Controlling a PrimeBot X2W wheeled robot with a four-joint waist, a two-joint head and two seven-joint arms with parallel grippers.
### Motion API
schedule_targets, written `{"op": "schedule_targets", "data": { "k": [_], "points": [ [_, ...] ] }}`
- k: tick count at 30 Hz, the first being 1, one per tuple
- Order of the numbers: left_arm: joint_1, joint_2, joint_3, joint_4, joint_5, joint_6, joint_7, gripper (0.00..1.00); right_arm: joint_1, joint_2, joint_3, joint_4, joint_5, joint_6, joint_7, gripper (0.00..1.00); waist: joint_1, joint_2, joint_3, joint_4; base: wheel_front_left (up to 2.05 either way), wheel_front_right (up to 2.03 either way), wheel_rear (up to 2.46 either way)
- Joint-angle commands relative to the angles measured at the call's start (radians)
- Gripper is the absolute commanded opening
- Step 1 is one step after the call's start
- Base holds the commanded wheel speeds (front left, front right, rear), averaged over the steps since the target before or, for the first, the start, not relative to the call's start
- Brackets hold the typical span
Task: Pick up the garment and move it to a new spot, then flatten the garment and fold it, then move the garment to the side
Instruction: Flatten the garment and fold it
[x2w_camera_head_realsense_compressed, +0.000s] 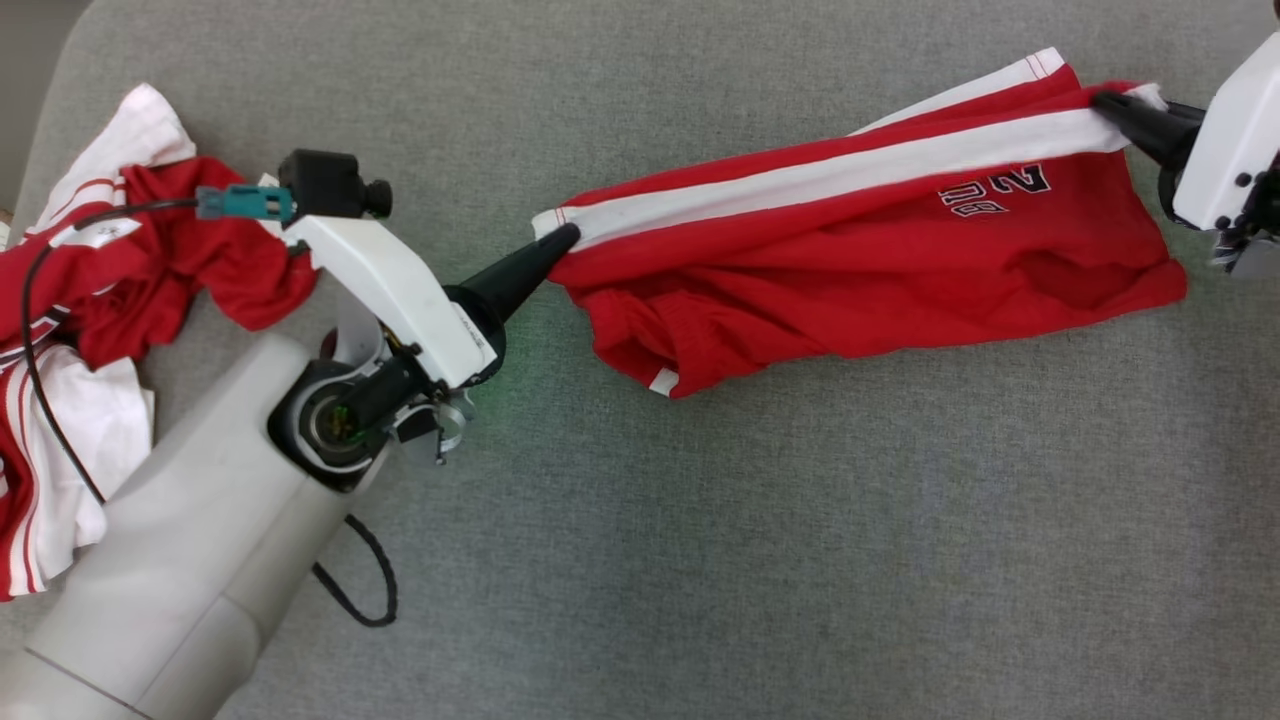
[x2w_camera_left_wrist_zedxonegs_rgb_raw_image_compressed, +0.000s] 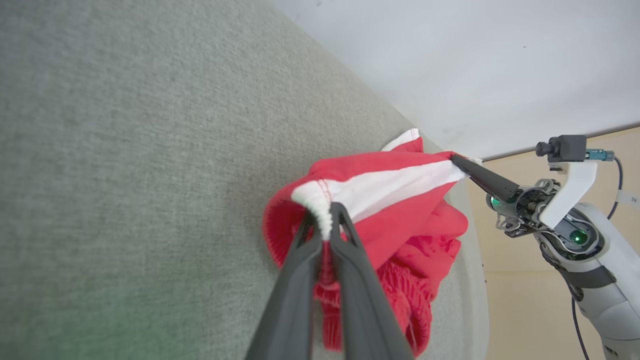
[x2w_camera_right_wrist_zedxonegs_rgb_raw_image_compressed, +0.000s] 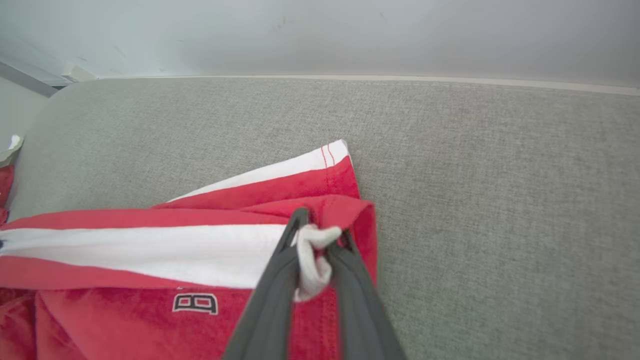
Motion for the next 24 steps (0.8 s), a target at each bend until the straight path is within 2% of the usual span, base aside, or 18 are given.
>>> {"op": "schedule_targets", "data": {
  "k": [1,7,12,17,20,24],
  "points": [
    [-0.004,-0.006,-0.003,0.005,-0.005,-0.002,0.010,1.00,-0.004,0.013,0.002,0.012,-0.002,-0.002,-0.012,1.00,-0.0001,0.0000,-0.005,-0.002,0.00,0.00,0.00],
    [0.025,0.015,-0.013,-0.032,0.022,-0.003,-0.017,1.00,0.039,0.037,-0.011,0.009,0.014,-0.002,-0.079,1.00,-0.0001,0.0000,-0.041,-0.010,0.00,0.00,0.00],
    [0.069,0.059,-0.013,-0.079,0.051,-0.003,-0.077,1.00,0.089,0.022,-0.013,-0.022,0.018,-0.002,-0.151,1.00,-0.0001,0.0000,-0.091,-0.020,0.00,0.00,0.00],
    [0.130,0.115,-0.021,-0.119,0.139,-0.002,-0.194,1.00,0.146,-0.006,-0.032,-0.060,0.004,-0.002,-0.289,1.00,-0.0001,0.0000,-0.146,-0.027,0.00,0.00,0.00],
    [0.170,0.131,-0.013,-0.148,0.222,0.026,-0.319,1.00,0.186,-0.021,-0.050,-0.066,-0.016,-0.002,-0.425,1.00,-0.0001,0.0000,-0.172,-0.024,0.00,0.00,0.00],
    [0.237,0.130,-0.019,-0.188,0.343,0.099,-0.467,1.00,0.251,-0.027,-0.056,-0.052,-0.040,-0.002,-0.572,1.00,-0.0001,0.0000,-0.193,-0.009,0.00,0.00,0.00]
  ]
}}
